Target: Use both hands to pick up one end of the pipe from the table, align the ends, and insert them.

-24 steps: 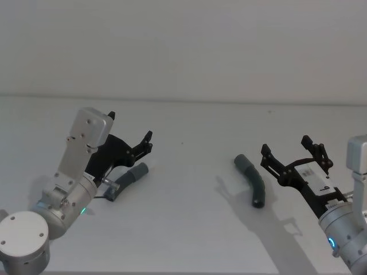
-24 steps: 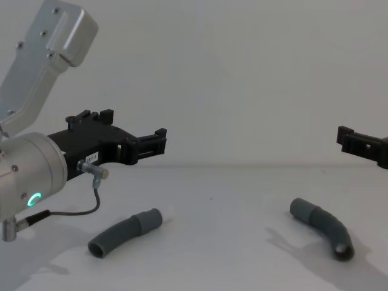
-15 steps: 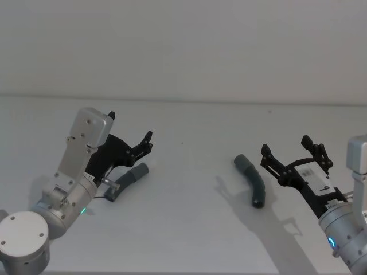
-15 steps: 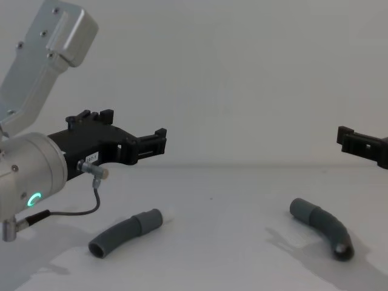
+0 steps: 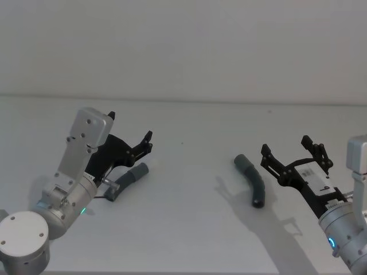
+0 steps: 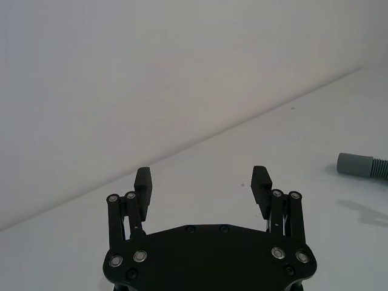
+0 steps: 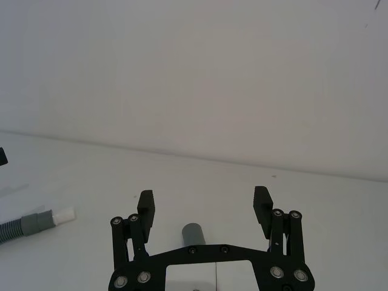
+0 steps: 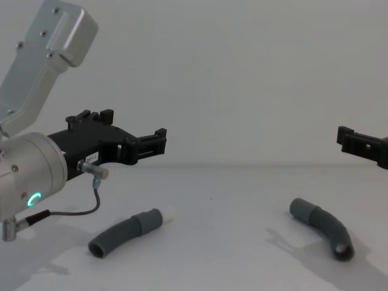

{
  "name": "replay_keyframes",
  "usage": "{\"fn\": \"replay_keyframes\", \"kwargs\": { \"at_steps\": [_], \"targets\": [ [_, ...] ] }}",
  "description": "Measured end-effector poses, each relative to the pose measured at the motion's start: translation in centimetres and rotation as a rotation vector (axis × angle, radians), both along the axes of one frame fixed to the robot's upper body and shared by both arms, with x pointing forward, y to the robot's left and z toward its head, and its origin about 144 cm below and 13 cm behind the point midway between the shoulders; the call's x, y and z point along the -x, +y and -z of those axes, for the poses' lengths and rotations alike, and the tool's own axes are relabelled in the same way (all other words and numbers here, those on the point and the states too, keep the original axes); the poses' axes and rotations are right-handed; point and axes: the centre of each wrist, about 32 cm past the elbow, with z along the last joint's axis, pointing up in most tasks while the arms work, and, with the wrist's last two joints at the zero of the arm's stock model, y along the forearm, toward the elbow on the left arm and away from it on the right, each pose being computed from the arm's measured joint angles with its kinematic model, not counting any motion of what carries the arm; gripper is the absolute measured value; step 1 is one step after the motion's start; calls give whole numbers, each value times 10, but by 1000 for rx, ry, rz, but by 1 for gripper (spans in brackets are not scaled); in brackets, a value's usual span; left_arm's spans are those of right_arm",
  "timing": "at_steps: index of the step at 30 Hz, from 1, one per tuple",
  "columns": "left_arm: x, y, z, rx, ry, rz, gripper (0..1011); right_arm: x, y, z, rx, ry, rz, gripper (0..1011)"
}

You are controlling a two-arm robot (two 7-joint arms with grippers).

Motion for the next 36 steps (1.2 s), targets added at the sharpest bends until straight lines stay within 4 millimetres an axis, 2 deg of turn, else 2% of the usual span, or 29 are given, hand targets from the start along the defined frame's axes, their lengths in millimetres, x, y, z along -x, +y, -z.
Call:
{"fn": "replay_keyframes", "kwargs": {
  "at_steps": [36],
  "targets": [
    [0,0,-1,-3,5,1,1000,0,0,0,0,0,0,1000]
  ]
}}
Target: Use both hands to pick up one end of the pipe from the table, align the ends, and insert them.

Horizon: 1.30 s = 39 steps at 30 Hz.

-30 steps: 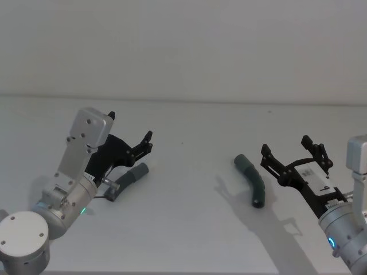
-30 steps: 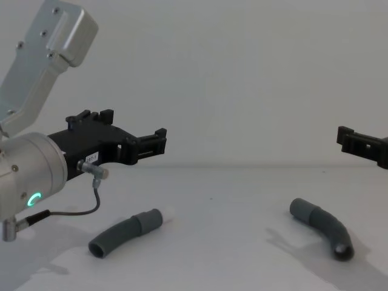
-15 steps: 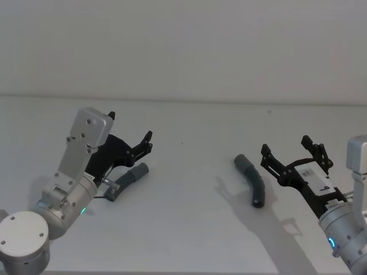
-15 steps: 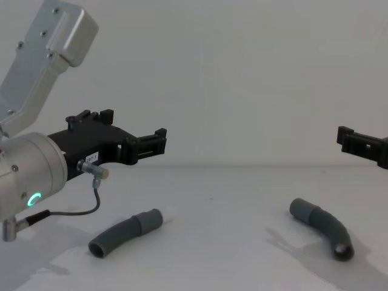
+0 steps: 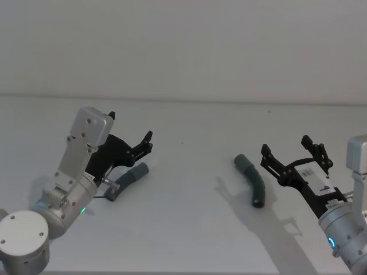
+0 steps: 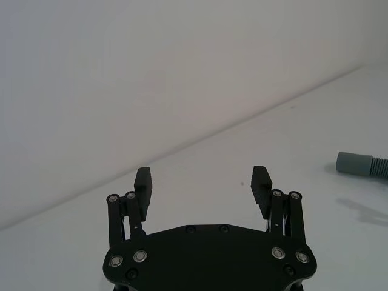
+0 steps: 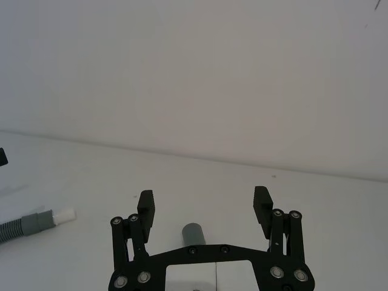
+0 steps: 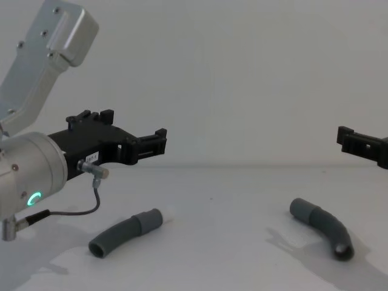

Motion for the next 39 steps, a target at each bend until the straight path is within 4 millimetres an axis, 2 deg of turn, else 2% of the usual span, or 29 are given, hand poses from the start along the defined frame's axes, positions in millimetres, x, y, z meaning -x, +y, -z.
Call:
{"fn": "replay_keyframes", "kwargs": {
  "at_steps": [13,29,39],
  "targets": [
    [-2,9,-16,-27,96,31,1000,0,0,0,0,0,0,1000],
    [-12,33,-44,-61,286,133,1000,0,0,0,0,0,0,1000],
    [-21,43,-48,-93,366,171,1000,0,0,0,0,0,0,1001]
  ]
}}
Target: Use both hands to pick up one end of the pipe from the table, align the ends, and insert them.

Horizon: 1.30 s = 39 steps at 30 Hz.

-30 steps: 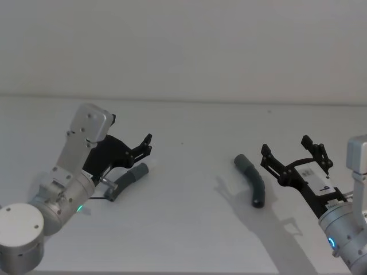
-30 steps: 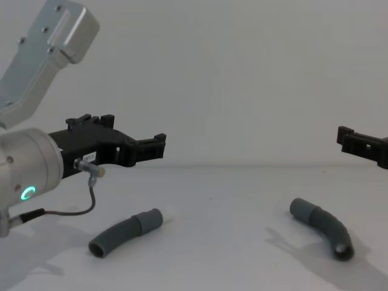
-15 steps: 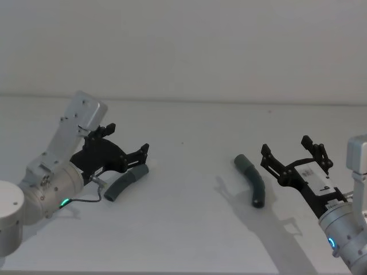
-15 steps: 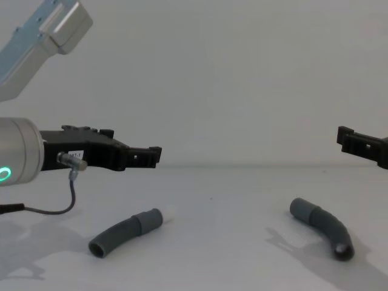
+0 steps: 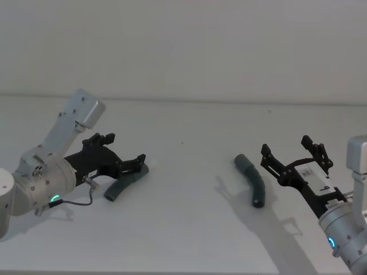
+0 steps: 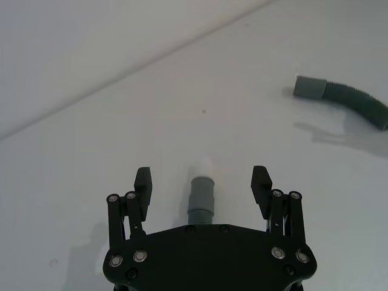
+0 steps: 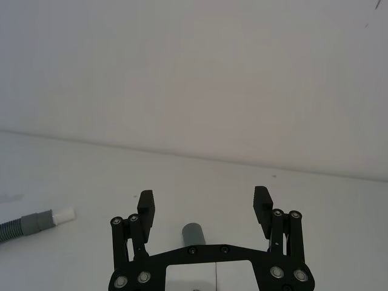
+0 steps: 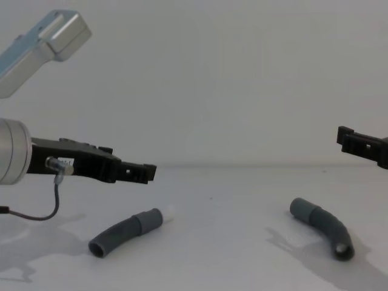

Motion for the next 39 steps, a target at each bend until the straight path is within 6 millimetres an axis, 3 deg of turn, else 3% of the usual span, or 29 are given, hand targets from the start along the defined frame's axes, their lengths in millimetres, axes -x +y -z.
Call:
{"fn": "replay_keyframes", "kwargs": {
  "at_steps": [18,39],
  "targets": [
    [-18,8,3,-49,79,70,1000,0,0,0,0,0,0,1001],
    [-36,3,12,-87,154,84,1000,0,0,0,0,0,0,1001]
  ]
}}
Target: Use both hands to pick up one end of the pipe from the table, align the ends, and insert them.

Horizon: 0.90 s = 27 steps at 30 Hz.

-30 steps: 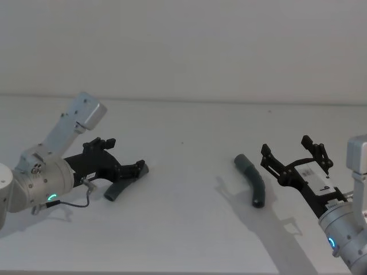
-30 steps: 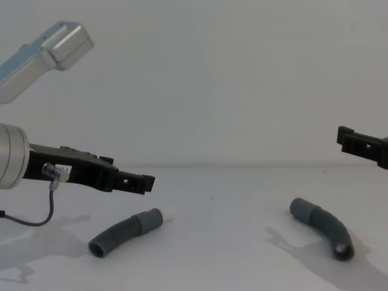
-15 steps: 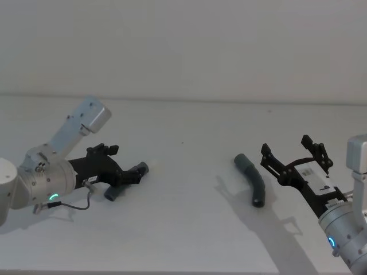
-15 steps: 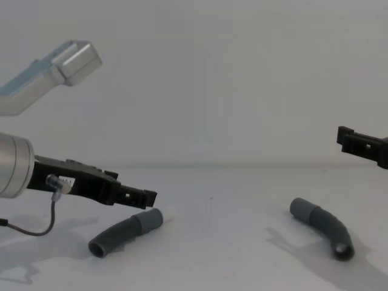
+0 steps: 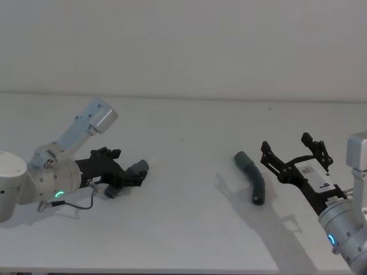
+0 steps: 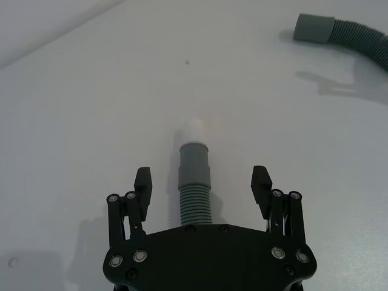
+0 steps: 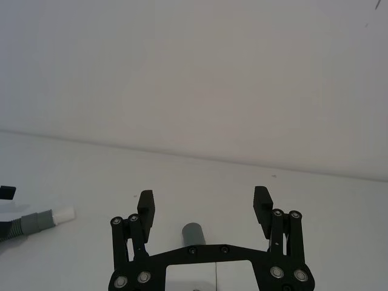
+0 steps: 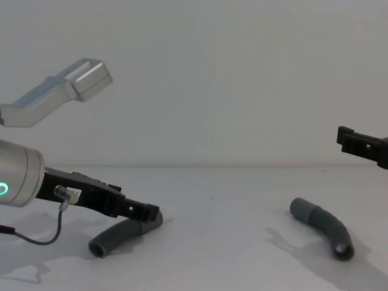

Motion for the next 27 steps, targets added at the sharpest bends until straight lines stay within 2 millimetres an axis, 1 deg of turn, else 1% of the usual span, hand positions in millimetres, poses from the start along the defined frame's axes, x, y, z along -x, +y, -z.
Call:
{"fn": "replay_keyframes", "kwargs": {
  "at_steps": [27],
  "targets": [
    [-14,-16,-1,-60,24,-18,1000,0,0,0,0,0,0,1001]
  ]
}}
